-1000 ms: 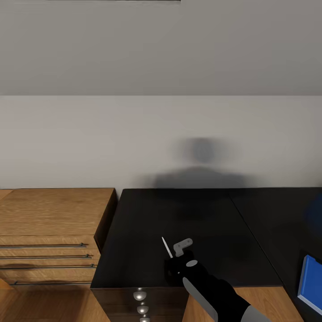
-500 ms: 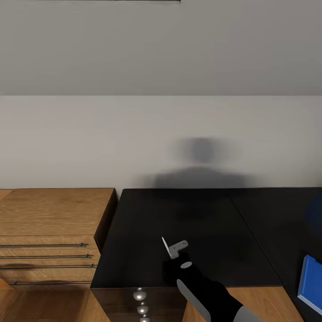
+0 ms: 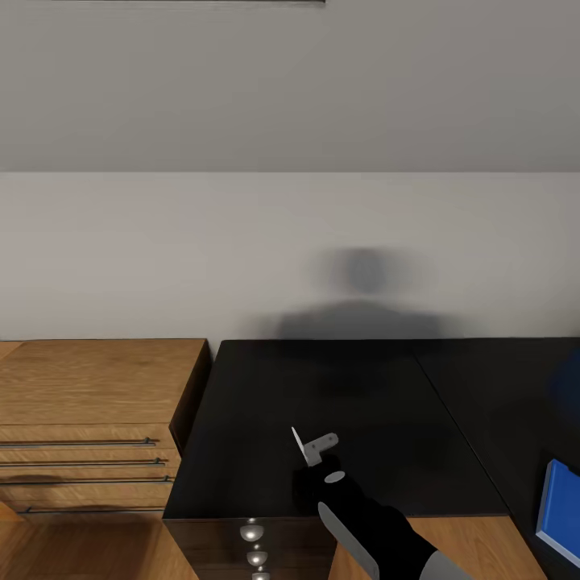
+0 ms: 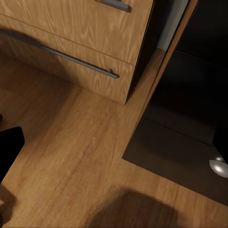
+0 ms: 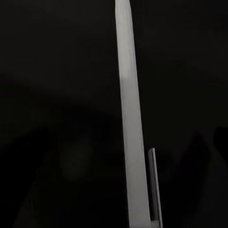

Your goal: In the bedroom, organize the workspace by keeping the computer under the desk, ensuring the monitor is on the desk, placing the keyboard on the desk next to the monitor, placing the mouse on the desk next to the keyboard, moving the folder from the swivel chair onto the desk next to the mouse, stacking the notebook on top of the folder with the pen on top of the notebook, and positioning the swivel chair next to the desk.

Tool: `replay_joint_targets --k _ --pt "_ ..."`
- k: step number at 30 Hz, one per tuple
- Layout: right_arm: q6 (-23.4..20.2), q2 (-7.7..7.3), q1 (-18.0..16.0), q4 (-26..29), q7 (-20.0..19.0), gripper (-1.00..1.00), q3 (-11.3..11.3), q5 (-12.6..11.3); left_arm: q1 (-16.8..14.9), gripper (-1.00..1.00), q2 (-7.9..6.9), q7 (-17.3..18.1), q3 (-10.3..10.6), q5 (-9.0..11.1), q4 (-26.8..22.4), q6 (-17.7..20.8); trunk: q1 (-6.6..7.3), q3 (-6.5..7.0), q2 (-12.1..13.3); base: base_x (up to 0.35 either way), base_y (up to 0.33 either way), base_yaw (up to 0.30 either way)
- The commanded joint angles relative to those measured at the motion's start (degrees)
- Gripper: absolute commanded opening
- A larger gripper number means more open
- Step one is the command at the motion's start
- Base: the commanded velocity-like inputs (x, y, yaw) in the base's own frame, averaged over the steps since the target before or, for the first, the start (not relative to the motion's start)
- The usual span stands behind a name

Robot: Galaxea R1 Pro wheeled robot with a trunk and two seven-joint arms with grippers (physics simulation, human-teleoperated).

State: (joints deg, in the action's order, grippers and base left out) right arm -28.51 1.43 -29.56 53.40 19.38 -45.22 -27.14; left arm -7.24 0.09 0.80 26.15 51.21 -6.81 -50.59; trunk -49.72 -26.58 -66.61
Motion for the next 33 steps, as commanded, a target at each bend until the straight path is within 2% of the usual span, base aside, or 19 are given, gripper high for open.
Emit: replay_joint_targets --k 1,4,5,33 --pt "-0.14 -0.03 -0.05 -1.54 0.48 1.0 -0.19 -0.9 -0.05 1.0 0.0 0.08 0.48 0.6 0.04 -0.2 -0.01 -0.07 -0.03 0.0 0.0 0.0" --pt "-0.14 -0.03 -0.05 -1.54 0.48 1.0 -0.15 -0.9 -0.05 1.0 0.0 0.08 0.45 0.62 0.04 -0.19 -0.01 -0.07 -0.03 0.0 0.0 0.0" --pt "-0.14 -0.03 -0.03 -1.54 0.5 -1.0 -0.15 -0.9 -0.05 1.0 0.0 0.08 0.44 0.62 0.04 -0.2 -0.01 -0.07 -0.03 0.0 0.0 0.0" --pt "-0.14 -0.2 -0.04 -1.54 0.48 -1.0 -0.13 -0.9 -0.05 1.0 0.0 0.2 0.45 0.54 0.04 -0.12 -0.01 -0.07 -0.03 0.0 0.0 0.0"
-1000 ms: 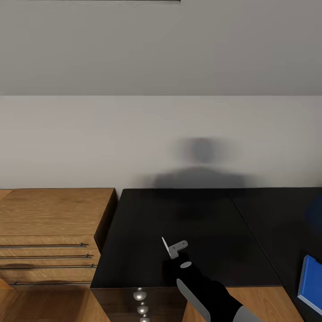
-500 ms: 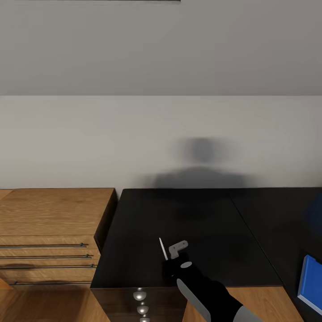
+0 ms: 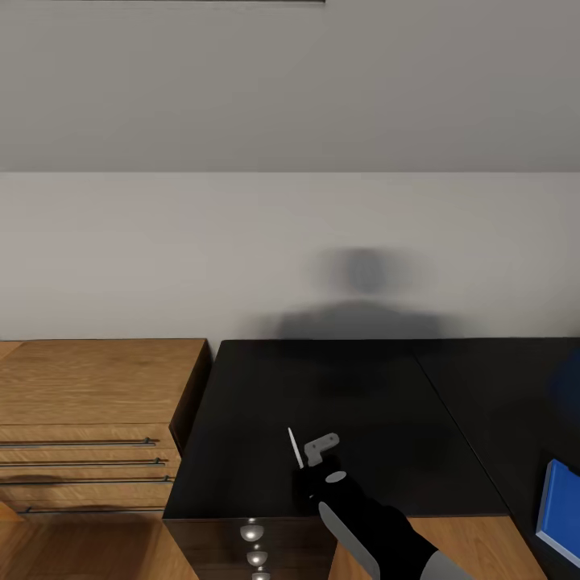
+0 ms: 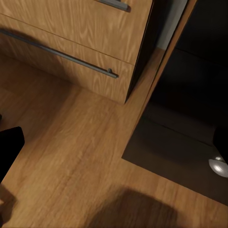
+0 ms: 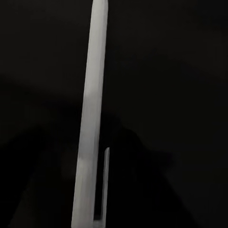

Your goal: In the bedroom, organize the workspace by keeping the computer under the desk, ensuring the monitor is on the desk, placing the keyboard on the desk next to the monitor, placing the mouse on the desk next to the keyboard, moving the folder from the swivel chair onto the desk next to the mouse, stacking the notebook on top of the folder with the pen on top of the notebook, and positioning the swivel chair next to the desk.

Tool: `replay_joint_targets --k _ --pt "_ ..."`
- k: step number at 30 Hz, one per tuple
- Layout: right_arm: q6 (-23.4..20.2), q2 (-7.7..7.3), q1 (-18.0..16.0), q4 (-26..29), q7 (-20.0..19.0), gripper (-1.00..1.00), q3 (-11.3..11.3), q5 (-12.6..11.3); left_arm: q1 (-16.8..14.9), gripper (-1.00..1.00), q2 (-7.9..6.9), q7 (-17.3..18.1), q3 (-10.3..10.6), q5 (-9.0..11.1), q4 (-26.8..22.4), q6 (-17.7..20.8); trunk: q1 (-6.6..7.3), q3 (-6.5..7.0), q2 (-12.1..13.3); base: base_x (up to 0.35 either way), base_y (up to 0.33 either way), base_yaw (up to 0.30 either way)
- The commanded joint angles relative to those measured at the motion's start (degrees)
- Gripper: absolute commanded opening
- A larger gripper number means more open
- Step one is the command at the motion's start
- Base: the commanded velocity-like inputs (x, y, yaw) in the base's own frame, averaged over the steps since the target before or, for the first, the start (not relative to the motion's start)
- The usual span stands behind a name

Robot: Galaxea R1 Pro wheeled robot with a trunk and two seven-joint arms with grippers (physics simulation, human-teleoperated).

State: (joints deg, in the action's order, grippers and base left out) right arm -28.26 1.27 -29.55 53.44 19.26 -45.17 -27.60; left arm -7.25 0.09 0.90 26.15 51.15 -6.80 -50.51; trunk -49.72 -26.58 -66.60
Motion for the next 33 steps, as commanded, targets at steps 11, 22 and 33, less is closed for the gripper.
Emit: replay_joint_targets --k 11,22,33 --pt "-0.39 -0.04 -0.05 -1.57 0.6 -1.0 -0.19 -0.44 -0.04 1.0 0.0 0.15 0.48 0.5 0.03 -0.3 0.87 0.65 1.57 0.0 0.0 0.0" --pt "-0.42 -0.04 -0.05 -1.58 0.6 -1.0 -0.19 -0.47 -0.04 1.0 0.0 0.11 0.48 0.53 0.03 -0.29 0.87 0.65 1.57 0.0 0.0 0.0" --pt "-2.94 -0.13 -0.05 -1.39 0.6 -1.0 1.17 -0.62 -0.04 1.0 0.0 0.15 0.48 0.53 0.03 -0.29 0.87 0.65 1.57 0.0 0.0 0.0"
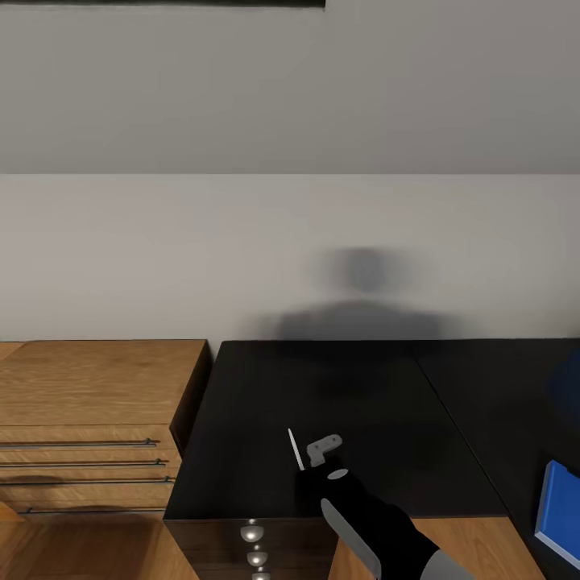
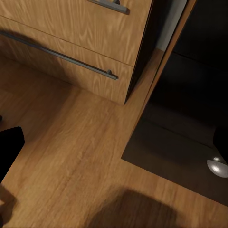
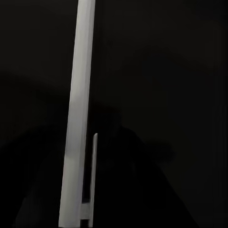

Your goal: In the bedroom, organize the workspace by keeping the computer under the desk, ensuring the monitor is on the desk, placing the keyboard on the desk next to the monitor, placing the mouse on the desk next to the keyboard, moving the folder from the swivel chair onto the desk next to the mouse, stacking the notebook on top of the folder with the pen on top of the notebook, and positioning the swivel chair next to the desk.

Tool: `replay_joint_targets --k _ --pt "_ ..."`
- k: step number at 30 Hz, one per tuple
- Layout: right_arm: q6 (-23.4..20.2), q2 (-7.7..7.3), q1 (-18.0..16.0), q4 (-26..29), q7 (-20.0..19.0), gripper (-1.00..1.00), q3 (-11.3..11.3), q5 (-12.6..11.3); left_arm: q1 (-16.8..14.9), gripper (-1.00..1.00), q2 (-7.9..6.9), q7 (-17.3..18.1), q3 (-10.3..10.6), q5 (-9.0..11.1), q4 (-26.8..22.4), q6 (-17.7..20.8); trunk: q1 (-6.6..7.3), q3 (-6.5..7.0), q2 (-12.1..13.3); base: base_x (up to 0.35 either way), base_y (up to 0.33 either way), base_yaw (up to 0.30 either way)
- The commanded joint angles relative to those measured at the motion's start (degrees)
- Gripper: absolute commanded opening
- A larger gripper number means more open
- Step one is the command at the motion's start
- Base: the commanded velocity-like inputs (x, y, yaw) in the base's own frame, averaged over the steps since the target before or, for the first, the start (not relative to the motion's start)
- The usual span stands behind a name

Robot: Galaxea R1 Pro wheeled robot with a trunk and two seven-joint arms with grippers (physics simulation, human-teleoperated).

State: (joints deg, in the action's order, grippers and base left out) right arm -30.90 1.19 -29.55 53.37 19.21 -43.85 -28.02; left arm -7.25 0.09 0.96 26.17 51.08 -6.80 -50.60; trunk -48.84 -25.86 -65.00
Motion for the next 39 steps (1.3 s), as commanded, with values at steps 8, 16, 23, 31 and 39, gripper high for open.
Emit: replay_joint_targets --k 8,16,23,31,39 --pt "-0.46 -0.13 -0.07 -1.12 0.65 -1.0 1.13 -0.19 -0.04 1.0 0.0 0.1 0.46 0.6 0.03 -0.2 -0.01 -0.06 -0.03 0.0 0.0 0.0" --pt "-0.59 -0.13 -0.05 -1.08 0.66 -1.0 1.28 -0.22 -0.04 1.0 0.0 0.1 0.46 0.6 0.03 -0.2 -0.01 -0.06 -0.03 0.0 0.0 0.0" --pt "-0.65 -0.05 -0.06 -1.08 0.65 -1.0 1.31 -0.27 -0.04 1.0 0.0 0.1 0.48 0.6 0.03 -0.2 -0.01 -0.06 -0.03 0.0 0.0 0.0" --pt "-0.77 -0.05 -0.07 -1.08 0.65 -1.0 2.0 -0.4 -0.04 1.0 0.0 0.15 0.54 0.6 0.03 -0.2 -0.01 -0.06 -0.03 0.0 0.0 0.0" --pt "-2.61 -0.05 -0.04 -0.92 0.58 -1.0 2.88 -0.45 -0.04 1.0 0.0 0.16 0.55 0.6 0.03 -0.2 -0.01 -0.06 -0.03 0.0 0.0 0.0"
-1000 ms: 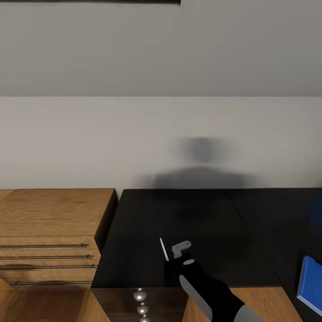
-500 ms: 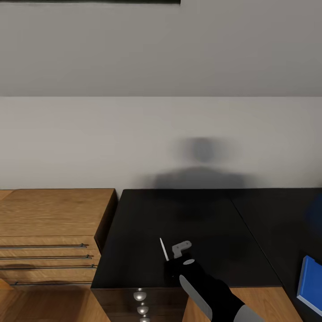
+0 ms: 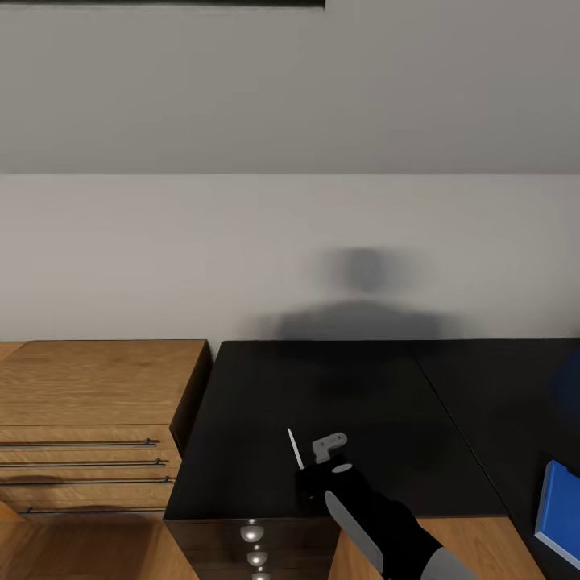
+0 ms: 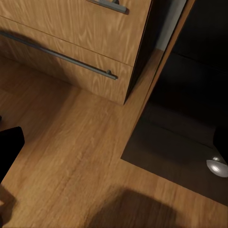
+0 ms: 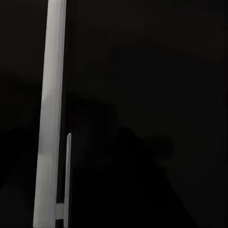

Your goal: In the bedroom, organize the workspace by keeping the computer under the desk, ensuring the monitor is on the desk, placing the keyboard on the desk next to the monitor, placing the mouse on the desk next to the keyboard, moving the folder from the swivel chair onto the desk next to the mouse, stacking the notebook on top of the folder with the pen on top of the notebook, and positioning the swivel chair next to the desk.

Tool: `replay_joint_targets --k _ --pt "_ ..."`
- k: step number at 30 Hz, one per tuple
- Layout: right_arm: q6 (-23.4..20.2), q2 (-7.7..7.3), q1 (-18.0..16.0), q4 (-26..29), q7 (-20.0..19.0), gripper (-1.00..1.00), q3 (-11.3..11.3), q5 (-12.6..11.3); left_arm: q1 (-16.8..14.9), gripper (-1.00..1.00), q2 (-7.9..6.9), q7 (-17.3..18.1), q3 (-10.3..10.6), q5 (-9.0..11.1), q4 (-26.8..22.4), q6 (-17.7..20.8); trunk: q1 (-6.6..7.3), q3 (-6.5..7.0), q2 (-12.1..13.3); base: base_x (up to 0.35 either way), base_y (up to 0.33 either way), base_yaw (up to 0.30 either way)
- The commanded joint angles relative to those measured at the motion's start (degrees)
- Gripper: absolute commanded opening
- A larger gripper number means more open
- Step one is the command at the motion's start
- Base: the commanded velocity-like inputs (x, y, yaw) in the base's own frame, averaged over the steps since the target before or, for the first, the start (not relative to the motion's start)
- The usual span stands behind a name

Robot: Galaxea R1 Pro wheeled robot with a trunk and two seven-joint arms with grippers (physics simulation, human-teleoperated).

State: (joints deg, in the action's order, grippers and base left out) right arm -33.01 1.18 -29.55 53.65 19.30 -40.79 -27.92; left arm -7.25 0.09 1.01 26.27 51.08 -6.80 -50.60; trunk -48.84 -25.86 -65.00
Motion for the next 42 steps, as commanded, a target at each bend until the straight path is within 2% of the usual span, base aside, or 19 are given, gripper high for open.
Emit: replay_joint_targets --k 1,11,38,42 --pt "-0.55 -0.04 -0.02 -1.22 0.5 -1.0 0.03 -0.56 -0.04 1.0 0.0 0.08 0.45 0.6 0.03 -0.2 0.0 -0.07 -0.03 0.0 0.0 0.0" --pt "-0.82 0.01 -0.02 -1.18 0.48 -1.0 0.67 -0.63 -0.04 1.0 0.0 0.13 0.45 0.6 0.03 -0.2 0.0 -0.07 -0.03 0.0 0.0 0.0" --pt "-0.91 0.11 -0.04 -1.2 0.48 -1.0 0.7 -0.59 -0.04 1.0 0.07 0.0 0.45 0.6 0.03 -0.2 0.0 -0.07 -0.03 0.0 0.0 0.0" --pt "-0.89 0.13 -0.01 -1.22 0.48 -1.0 0.71 -0.57 -0.04 1.0 0.08 -0.04 0.45 0.6 0.03 -0.25 0.87 0.65 1.57 0.0 0.0 0.0"
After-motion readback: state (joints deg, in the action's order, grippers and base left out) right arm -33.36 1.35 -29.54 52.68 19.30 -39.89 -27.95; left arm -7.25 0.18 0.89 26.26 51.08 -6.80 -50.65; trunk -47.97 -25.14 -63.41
